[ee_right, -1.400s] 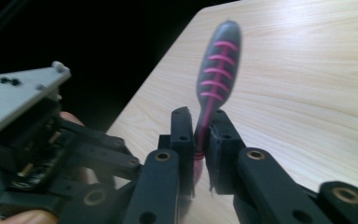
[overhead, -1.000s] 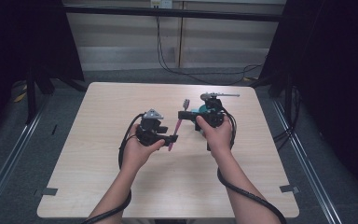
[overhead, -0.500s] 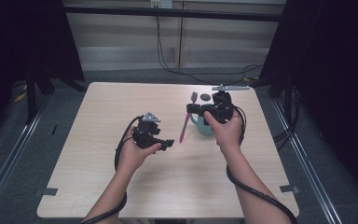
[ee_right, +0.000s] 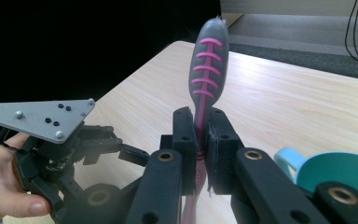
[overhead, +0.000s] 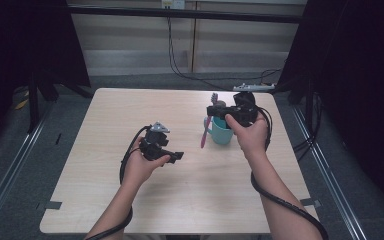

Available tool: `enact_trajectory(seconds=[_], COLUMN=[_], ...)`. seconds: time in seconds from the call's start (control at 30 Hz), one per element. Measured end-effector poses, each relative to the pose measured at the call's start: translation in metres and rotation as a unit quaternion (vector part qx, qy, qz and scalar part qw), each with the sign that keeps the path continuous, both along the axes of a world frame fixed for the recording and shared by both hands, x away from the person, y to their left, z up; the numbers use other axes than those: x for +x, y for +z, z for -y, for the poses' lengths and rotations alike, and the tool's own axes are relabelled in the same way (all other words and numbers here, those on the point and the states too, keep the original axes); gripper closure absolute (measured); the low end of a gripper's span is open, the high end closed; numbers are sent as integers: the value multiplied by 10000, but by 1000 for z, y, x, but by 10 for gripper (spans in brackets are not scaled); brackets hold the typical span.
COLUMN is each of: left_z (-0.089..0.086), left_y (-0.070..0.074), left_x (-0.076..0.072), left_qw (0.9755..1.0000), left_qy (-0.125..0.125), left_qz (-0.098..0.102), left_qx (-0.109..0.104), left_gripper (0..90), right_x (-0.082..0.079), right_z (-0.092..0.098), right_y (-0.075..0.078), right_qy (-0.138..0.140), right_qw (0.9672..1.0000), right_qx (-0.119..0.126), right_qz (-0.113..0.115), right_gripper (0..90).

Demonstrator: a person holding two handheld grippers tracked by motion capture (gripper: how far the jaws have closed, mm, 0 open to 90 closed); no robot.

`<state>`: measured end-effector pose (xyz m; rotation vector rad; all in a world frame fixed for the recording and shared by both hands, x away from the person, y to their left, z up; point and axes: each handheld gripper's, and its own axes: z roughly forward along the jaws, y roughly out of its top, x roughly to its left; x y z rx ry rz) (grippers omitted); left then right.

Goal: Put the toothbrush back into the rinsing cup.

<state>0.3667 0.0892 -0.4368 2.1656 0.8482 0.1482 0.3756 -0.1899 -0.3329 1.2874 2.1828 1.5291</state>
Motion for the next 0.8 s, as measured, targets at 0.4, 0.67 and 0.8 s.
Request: enact_trajectory(seconds=[0.4,0.67,0.8], left_z=[-3,-5,-8], left_y=[-3,-6,-6], left_x=[0,0,0], left_qw=[9999,9996,9995], left_qy=[6,-1,16], left_qz=[-18,-57,-48], left_qx=[119,279,314], left_gripper=[224,222,218], right_x=[4,8,10], right_z=[14,23,29], right_y=[22,23,24], right_qy=[-78,-269,-375], right_qw=[9998,9995,9991], right_qx=[-110,-103,-93], right_qz=[112,121,163], right_gripper=[839,840,840])
